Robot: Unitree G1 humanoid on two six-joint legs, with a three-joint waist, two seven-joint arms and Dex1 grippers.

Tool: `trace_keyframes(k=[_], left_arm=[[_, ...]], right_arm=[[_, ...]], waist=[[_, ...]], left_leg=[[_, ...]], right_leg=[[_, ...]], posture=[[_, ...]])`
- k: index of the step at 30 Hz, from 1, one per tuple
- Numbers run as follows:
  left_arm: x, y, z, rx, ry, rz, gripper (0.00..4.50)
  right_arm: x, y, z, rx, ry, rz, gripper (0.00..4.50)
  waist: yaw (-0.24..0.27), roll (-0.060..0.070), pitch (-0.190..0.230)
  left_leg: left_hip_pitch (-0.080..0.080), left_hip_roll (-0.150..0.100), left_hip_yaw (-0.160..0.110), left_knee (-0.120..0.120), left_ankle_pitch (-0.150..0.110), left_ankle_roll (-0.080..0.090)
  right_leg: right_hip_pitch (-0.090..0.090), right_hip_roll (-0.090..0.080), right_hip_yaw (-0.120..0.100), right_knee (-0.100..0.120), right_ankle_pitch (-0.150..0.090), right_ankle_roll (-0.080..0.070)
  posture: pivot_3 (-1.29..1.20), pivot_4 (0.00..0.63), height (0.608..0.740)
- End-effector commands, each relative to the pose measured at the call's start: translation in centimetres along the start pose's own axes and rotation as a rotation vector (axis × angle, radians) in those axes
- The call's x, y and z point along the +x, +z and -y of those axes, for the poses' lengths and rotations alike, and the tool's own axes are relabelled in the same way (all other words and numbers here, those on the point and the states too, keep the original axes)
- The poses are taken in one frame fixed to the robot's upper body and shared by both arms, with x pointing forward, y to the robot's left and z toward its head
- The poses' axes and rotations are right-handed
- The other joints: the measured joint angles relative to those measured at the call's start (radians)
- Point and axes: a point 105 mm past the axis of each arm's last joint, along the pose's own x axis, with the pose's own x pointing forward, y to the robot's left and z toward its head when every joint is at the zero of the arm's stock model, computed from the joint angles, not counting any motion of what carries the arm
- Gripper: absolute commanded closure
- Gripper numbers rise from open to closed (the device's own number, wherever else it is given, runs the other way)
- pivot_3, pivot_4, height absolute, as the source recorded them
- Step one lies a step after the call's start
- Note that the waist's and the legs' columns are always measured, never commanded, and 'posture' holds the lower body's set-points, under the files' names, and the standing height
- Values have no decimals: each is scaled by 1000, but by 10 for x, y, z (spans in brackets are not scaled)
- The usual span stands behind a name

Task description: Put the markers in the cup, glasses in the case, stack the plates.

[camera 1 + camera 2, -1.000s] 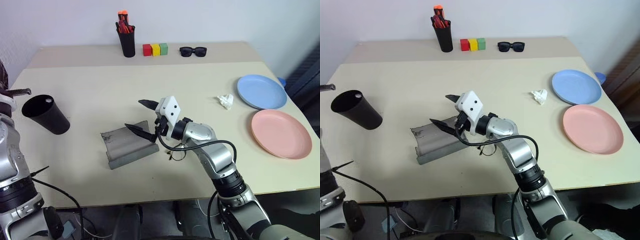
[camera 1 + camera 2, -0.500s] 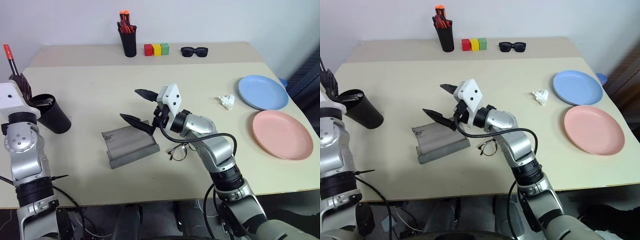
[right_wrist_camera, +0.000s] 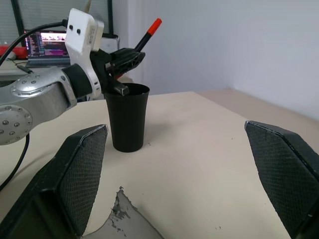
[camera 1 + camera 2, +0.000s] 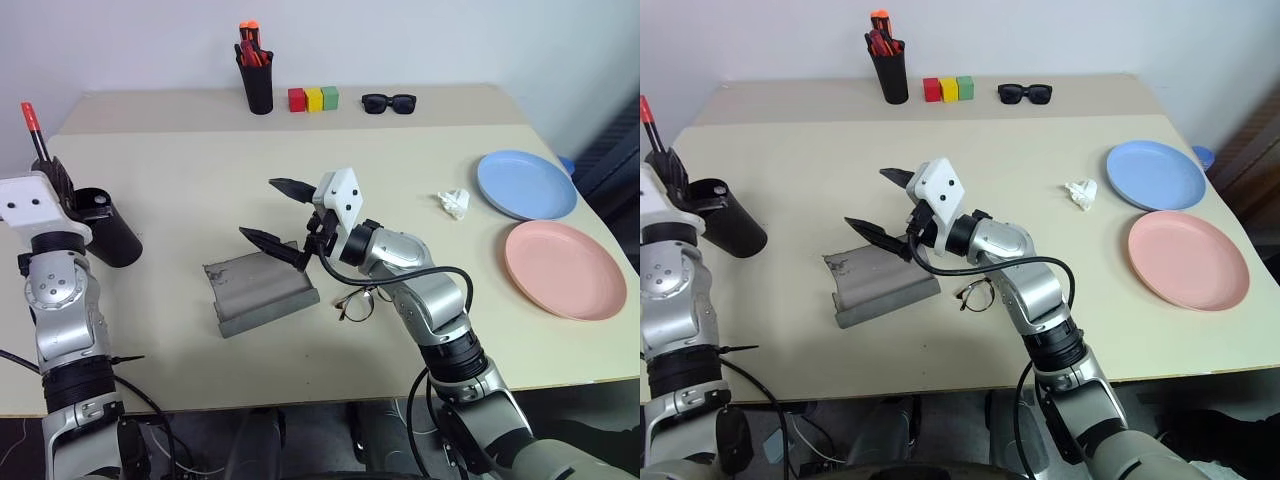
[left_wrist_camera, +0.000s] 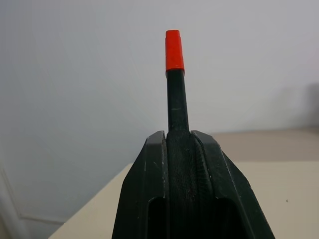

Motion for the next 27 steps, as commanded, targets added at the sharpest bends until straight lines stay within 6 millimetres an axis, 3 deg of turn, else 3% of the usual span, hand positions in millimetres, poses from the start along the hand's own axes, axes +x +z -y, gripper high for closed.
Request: trace_keyframes(k=[1,8,15,22,24,27], left_arm=[[2,10,-3,6,14,47,4399],[0,5,-4,5,21,32,4399],[-1,2,-6,12,29,24,966],[1,7,-7,-10,35,50,966],[4,18,-5,-40,23,84,966],[6,52,23,-140,-172,146,966]], right_arm=[[3,14,-4,-35,14,52,0],[2,13,-4,-37,14,49,0],[3,13,-4,-36,15,49,0],[3,13,-4,-38,14,48,0],[2,13,-3,-41,12,48,0],[-2,16,3,-70,3,41,0]], waist=[[0,0,0],[0,0,0],[0,0,0],[0,0,0],[0,0,0],[0,0,0]], left_leg=[[0,0,0,0,0,0],[0,0,0,0,0,0],[0,0,0,0,0,0],[0,0,0,0,0,0],[0,0,0,0,0,0],[0,0,0,0,0,0]], right_leg=[[0,0,0,0,0,0],[0,0,0,0,0,0],[0,0,0,0,0,0],[0,0,0,0,0,0],[0,0,0,0,0,0],[0,0,0,0,0,0]], posture=[[0,150,740],[0,150,740],[0,150,740],[0,150,740],[0,150,740],[0,150,740]])
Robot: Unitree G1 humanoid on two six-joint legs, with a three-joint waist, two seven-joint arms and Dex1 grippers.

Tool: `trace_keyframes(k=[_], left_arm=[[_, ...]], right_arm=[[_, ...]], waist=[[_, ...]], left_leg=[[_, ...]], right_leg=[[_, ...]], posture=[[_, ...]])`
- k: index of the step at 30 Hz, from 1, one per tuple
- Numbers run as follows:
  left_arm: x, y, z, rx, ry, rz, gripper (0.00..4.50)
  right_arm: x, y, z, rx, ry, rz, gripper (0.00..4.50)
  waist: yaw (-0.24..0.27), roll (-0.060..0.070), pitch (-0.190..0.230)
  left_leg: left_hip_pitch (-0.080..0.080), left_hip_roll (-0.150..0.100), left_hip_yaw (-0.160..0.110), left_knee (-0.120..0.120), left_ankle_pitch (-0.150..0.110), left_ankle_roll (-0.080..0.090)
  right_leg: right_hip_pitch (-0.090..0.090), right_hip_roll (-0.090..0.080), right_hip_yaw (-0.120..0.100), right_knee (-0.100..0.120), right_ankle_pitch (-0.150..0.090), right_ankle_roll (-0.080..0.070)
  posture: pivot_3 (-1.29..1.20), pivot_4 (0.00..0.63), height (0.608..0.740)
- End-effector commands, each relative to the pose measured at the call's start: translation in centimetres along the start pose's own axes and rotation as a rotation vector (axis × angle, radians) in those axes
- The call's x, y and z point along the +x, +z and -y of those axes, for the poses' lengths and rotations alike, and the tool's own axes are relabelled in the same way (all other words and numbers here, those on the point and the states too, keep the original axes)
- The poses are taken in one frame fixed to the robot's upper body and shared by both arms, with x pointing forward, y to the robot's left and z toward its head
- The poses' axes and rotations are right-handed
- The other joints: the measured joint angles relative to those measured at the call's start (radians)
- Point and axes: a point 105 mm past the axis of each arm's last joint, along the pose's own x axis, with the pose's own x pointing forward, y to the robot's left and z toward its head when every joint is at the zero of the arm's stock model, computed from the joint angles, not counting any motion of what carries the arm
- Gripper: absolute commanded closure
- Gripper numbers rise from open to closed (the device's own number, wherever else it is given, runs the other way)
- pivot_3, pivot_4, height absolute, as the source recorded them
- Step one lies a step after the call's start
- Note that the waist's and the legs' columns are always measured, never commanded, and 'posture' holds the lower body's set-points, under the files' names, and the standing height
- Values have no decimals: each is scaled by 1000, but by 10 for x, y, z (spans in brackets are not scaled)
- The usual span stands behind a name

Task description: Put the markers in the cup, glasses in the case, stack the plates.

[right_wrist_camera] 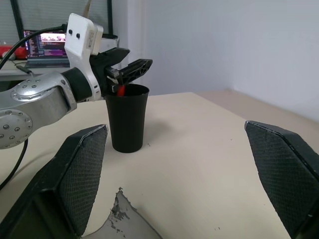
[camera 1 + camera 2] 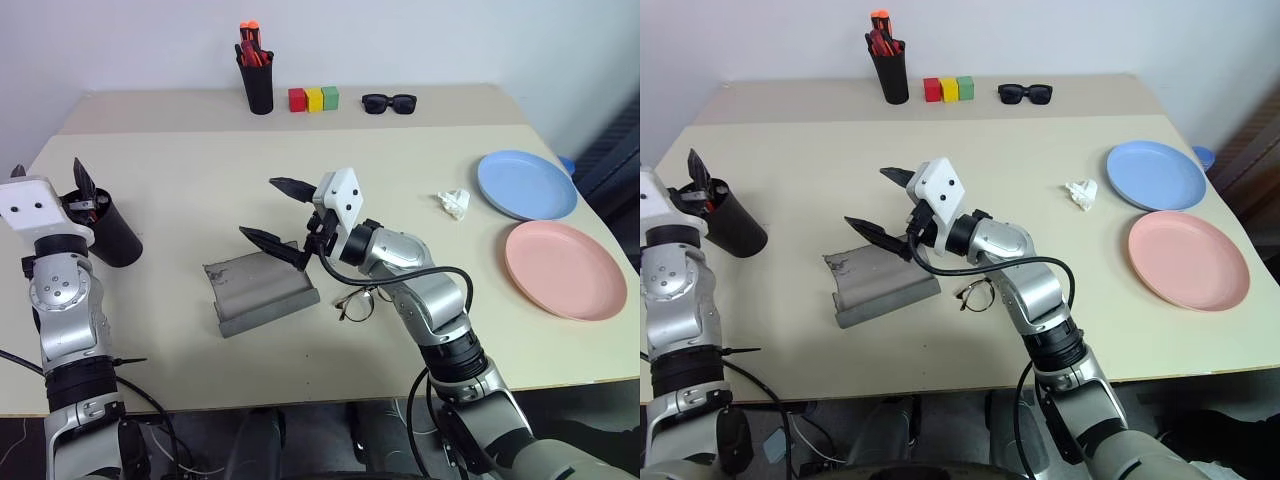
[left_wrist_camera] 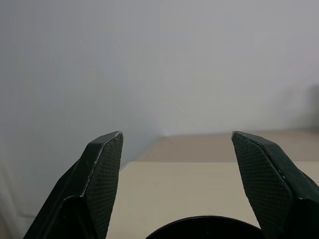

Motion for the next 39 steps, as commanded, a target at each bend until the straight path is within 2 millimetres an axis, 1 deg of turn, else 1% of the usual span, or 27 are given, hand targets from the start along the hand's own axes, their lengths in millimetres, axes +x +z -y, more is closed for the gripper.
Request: trace_keyframes(k=[1,3,4,5,7,9,10,12,13,16,18,21,24,27,28,29,31,34,37,39], left_arm=[[6,53,32,-96,-223,124,966],[-4,61,57,-126,-414,87,430],[-13,63,72,-131,-539,48,140],[-24,63,87,-124,-665,-1,18],[-52,55,110,-152,-890,-159,18],[-84,49,128,-135,-1109,-295,18],[-104,43,136,-111,-1235,-378,18],[-129,37,141,-63,-1387,-478,18],[-136,35,142,-39,-1436,-501,18],[-147,28,147,-26,-1528,-589,18],[-157,22,149,9,-1604,-632,18],[-171,10,149,64,-1685,-699,18],[-173,-9,147,167,-1691,-749,845],[-174,-15,149,181,-1701,-747,2310],[-175,-16,150,175,-1702,-745,2905],[-174,-16,152,173,-1705,-733,3309],[-173,-16,154,186,-1711,-698,4447],[-166,-17,159,252,-1708,-597,4447],[-151,-20,164,321,-1673,-488,4447],[-135,-16,178,355,-1688,-390,4447]], right_arm=[[-3,18,4,-71,4,39,0],[-9,22,10,-95,4,28,0],[-15,23,14,-114,9,10,0],[-21,23,18,-135,17,-13,0],[-38,19,23,-178,49,-90,0],[-57,10,28,-212,83,-188,0],[-71,4,30,-227,105,-253,0],[-90,-3,31,-238,137,-339,0],[-98,-5,31,-238,146,-370,0],[-115,-9,34,-237,134,-424,0],[-119,-10,35,-238,122,-441,0],[-120,-10,34,-236,109,-444,0],[-119,-9,30,-236,101,-436,0],[-119,-9,28,-236,95,-433,0],[-119,-10,28,-236,92,-434,0],[-119,-10,28,-237,90,-436,0],[-119,-10,28,-237,87,-438,0],[-120,-11,28,-237,87,-440,0],[-122,-12,30,-248,89,-461,0],[-136,-20,32,-266,108,-551,0]], waist=[[2,0,0],[1,0,0],[0,0,0],[-1,1,1],[-2,2,1],[-3,2,1],[-2,2,2],[-2,3,2],[-2,2,2],[-2,4,3],[-4,4,3],[-3,4,3],[0,4,3],[0,3,4],[0,3,4],[0,3,4],[1,3,4],[1,3,4],[1,3,4],[5,4,4]], left_leg=[[0,0,0,0,0,0],[-1,0,0,0,0,0],[-1,0,0,0,0,0],[-1,0,0,0,0,0],[0,0,0,0,0,0],[0,0,0,-1,0,0],[0,0,0,-1,0,0],[0,0,0,-1,0,1],[0,0,0,-1,0,1],[0,0,1,0,0,1],[0,0,1,0,0,1],[0,0,1,0,0,1],[-1,0,1,0,-1,1],[-1,0,1,1,-1,1],[-1,0,1,1,-1,1],[-1,0,1,1,-1,1],[-1,0,1,0,-1,1],[-1,0,1,0,-1,1],[-1,0,1,1,-1,1],[-1,0,1,1,-1,1]], right_leg=[[0,0,0,0,0,0],[0,0,0,0,0,0],[0,0,0,0,0,0],[0,0,0,0,0,0],[0,0,0,0,0,0],[0,0,0,0,-1,-2],[0,0,0,0,-2,-4],[0,0,0,-1,-4,-5],[0,0,0,-1,-5,-7],[0,0,1,-1,-5,-7],[-1,0,1,-1,-6,-5],[-1,0,1,-1,-6,-6],[-1,0,1,-1,-5,-7],[-1,0,1,-1,-5,-7],[-1,0,1,-1,-5,-6],[-1,0,1,-1,-5,-6],[-1,0,1,-1,-5,-7],[-1,0,1,-1,-5,-7],[-1,0,1,-1,-5,-7],[-1,0,1,-1,-5,-7]], posture=[[0,150,740],[0,150,740],[0,150,740],[0,150,740],[0,150,740],[0,150,740],[0,150,740],[0,150,740],[0,150,740],[0,150,740],[0,150,740],[0,150,740],[0,150,740],[0,150,740],[0,150,740],[0,150,740],[0,150,740],[0,150,740],[0,150,740],[0,150,740]])
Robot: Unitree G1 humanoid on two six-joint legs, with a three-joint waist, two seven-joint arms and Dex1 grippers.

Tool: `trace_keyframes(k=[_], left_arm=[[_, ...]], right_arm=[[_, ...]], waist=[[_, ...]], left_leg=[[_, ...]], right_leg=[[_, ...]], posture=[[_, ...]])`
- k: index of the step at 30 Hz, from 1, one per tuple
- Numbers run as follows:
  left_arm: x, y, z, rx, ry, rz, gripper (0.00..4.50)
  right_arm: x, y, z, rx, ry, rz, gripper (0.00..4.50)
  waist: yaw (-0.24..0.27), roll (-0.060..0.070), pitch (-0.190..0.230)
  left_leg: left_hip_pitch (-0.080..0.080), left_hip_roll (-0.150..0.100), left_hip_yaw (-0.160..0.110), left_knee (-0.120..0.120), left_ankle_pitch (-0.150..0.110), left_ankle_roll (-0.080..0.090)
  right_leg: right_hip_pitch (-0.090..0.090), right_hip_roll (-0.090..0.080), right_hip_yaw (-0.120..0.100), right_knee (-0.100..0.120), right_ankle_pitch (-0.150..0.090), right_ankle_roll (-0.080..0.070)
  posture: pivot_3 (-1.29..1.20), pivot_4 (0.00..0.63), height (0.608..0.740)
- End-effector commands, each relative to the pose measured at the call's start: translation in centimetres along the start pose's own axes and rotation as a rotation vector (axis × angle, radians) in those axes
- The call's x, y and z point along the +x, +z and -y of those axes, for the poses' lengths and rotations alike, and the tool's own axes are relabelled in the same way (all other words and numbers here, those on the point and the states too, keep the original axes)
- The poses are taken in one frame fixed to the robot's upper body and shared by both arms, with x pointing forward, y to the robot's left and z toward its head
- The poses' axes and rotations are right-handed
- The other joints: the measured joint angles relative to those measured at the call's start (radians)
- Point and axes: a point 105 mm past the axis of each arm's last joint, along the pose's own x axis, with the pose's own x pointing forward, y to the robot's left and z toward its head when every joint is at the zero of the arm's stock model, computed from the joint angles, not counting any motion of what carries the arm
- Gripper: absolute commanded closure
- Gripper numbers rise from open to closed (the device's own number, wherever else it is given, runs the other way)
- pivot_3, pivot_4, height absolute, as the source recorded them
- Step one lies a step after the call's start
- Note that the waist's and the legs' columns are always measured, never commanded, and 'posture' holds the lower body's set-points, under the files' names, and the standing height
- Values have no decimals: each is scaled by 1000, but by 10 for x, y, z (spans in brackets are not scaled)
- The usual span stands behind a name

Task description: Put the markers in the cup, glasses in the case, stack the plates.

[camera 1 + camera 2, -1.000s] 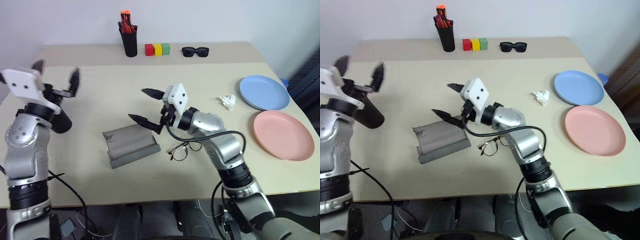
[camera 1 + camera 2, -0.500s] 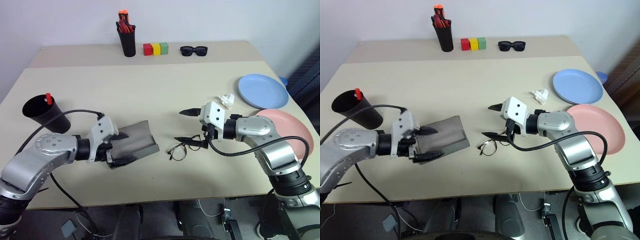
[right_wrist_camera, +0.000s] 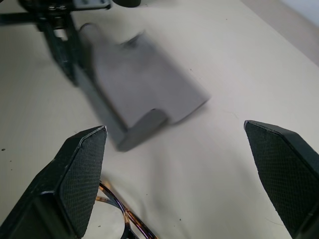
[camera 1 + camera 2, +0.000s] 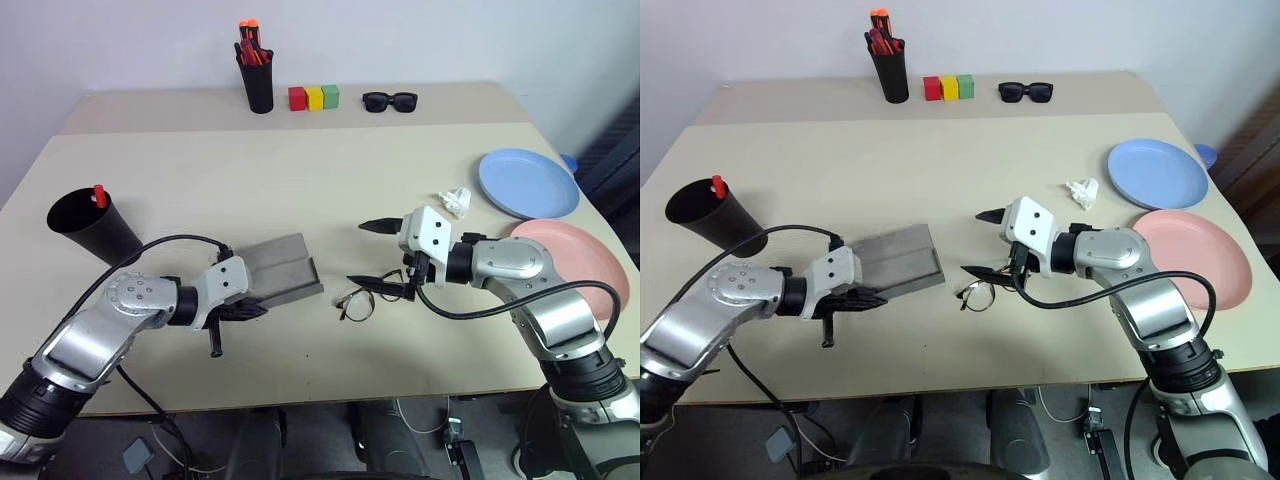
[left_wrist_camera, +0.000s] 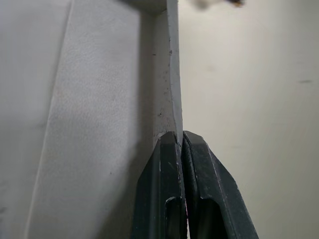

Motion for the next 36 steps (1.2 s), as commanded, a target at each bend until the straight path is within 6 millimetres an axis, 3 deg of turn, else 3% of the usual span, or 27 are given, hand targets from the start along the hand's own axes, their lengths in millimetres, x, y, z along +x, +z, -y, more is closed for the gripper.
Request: trace_keyframes(k=[1,5,8,12,18,25,28,34,36], left_arm=[[10,24,-22,182,12,61,4447],[18,28,-22,204,-95,78,4447],[24,34,-30,229,-100,106,3622],[28,44,-42,240,-48,151,1662],[14,56,-50,120,45,275,1662],[-11,39,-32,-37,150,303,1662],[-17,31,-22,-100,188,295,1621],[-24,18,-11,-162,230,264,1621],[-28,12,-10,-184,256,254,1621]], right_arm=[[-16,-10,-1,-77,29,-113,0],[-24,-16,2,-145,31,-185,0],[-24,-16,4,-243,25,-223,0],[-19,-19,-2,-330,40,-252,0],[-14,-27,-10,-457,69,-294,0],[-8,-38,-14,-577,98,-324,0],[-8,-45,-14,-617,120,-341,1203],[-6,-49,-14,-625,136,-338,4364],[-6,-50,-14,-628,137,-339,4444]], waist=[[15,0,0],[20,0,0],[19,1,1],[21,1,1],[20,1,1],[12,1,1],[8,1,1],[2,1,1],[-1,1,1]], left_leg=[[0,0,0,0,0,0],[-2,-1,0,2,0,1],[-2,0,1,1,-1,2],[-2,0,0,2,-1,2],[-2,0,0,3,-1,2],[-1,0,0,3,-1,2],[1,0,0,3,-1,2],[2,0,0,3,-1,2],[2,0,0,3,-1,2]], right_leg=[[0,0,0,0,0,0],[0,0,0,-1,0,1],[-1,0,0,1,0,2],[-1,1,0,1,0,2],[-1,0,0,1,2,5],[0,0,0,1,2,5],[2,0,0,1,0,2],[4,0,0,1,0,1],[4,0,0,1,0,1]], posture=[[0,150,740],[0,150,740],[0,150,740],[0,150,740],[0,150,740],[0,150,740],[0,150,740],[0,150,740],[0,150,740]])
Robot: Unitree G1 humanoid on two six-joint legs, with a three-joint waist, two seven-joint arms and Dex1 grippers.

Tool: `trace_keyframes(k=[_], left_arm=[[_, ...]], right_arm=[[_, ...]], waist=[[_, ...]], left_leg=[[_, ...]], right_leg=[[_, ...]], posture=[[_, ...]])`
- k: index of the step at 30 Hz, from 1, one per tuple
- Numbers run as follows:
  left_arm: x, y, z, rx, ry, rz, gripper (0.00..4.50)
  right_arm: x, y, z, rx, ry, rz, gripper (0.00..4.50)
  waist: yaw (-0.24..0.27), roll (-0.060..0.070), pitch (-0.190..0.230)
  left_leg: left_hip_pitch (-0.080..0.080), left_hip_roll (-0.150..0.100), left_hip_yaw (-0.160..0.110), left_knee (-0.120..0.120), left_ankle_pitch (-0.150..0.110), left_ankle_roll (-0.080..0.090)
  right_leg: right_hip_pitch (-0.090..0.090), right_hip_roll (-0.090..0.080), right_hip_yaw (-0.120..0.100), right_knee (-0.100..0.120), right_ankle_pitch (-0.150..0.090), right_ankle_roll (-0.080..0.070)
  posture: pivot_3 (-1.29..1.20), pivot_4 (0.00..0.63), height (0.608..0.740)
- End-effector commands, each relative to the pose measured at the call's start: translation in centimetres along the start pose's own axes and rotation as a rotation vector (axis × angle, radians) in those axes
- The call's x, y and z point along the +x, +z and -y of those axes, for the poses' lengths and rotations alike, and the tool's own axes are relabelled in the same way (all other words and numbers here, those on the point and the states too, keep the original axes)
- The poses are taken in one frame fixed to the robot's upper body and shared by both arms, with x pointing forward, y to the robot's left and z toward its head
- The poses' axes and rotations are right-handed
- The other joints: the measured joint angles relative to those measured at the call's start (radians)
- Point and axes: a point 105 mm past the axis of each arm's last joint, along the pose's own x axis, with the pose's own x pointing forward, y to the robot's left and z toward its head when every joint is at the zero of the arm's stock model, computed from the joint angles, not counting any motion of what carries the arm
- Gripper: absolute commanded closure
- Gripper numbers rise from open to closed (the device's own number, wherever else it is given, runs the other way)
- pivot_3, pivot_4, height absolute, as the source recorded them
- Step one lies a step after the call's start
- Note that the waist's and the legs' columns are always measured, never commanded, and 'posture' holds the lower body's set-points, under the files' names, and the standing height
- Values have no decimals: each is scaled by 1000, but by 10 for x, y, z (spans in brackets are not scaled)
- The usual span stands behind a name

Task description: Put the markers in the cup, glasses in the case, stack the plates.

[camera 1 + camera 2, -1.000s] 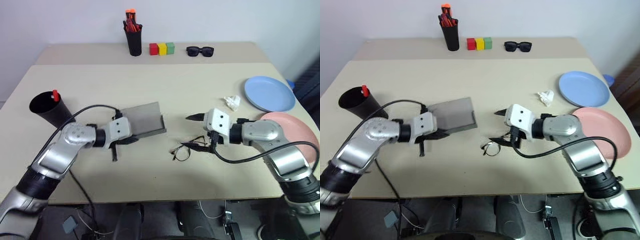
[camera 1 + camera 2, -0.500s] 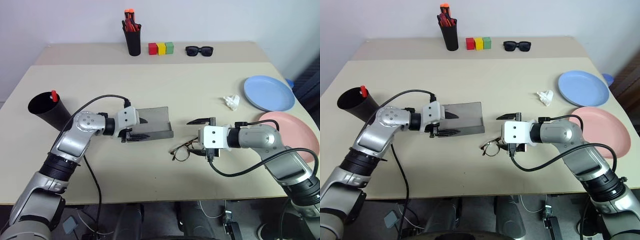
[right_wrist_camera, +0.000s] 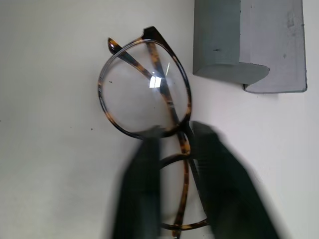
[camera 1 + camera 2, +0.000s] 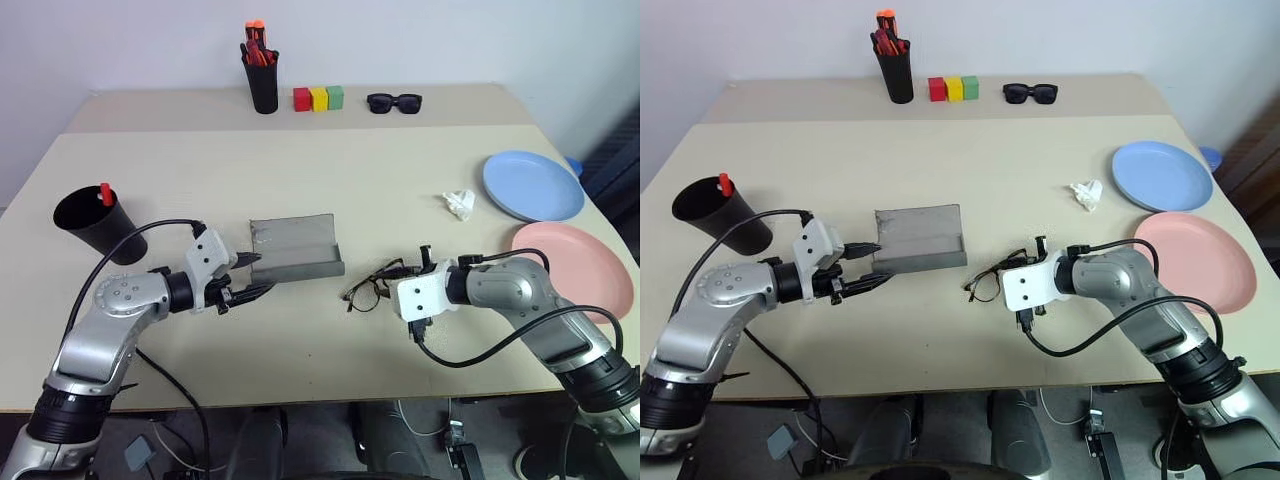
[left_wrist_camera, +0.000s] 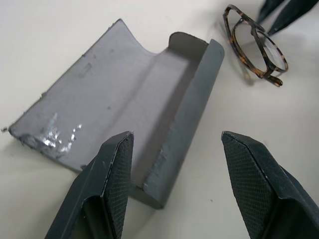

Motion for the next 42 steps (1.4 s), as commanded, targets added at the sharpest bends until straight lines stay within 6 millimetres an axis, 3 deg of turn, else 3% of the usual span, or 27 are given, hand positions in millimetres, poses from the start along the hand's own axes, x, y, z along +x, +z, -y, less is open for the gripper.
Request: trace_keyframes(k=[1,8,15,22,29,36,42], left_arm=[[-12,6,-5,12,63,16,1621],[-19,0,-7,-4,101,5,1621],[-14,1,17,-21,-11,20,1621],[-2,4,25,-32,-24,52,1621],[1,7,25,-34,-8,68,1621],[-4,-2,22,-23,19,38,1621],[-13,-8,6,-27,117,39,1621]], right_arm=[[-1,5,6,-39,-20,15,4444],[-9,12,15,-35,-19,32,4444],[-16,12,31,-178,-47,0,1286],[-1,-1,28,-281,-44,-23,1286],[10,0,22,-310,-37,15,1286],[9,0,23,-297,-48,11,4458],[6,13,35,-213,-116,43,4458]], waist=[[-3,0,0],[-1,0,0],[-2,0,0],[-2,0,0],[-2,0,0],[-2,0,0],[-3,0,0]], left_leg=[[0,0,0,0,0,0],[0,0,0,0,0,0],[0,0,0,0,0,0],[1,0,0,0,0,0],[1,0,0,0,0,0],[1,0,0,0,0,0],[1,0,0,0,0,0]], right_leg=[[0,0,0,0,0,0],[0,0,0,0,0,0],[0,0,0,0,0,0],[1,0,0,0,0,0],[1,0,0,0,0,0],[1,0,0,0,0,0],[1,0,0,0,0,0]], posture=[[0,150,740],[0,150,740],[0,150,740],[0,150,740],[0,150,740],[0,150,740],[0,150,740]])
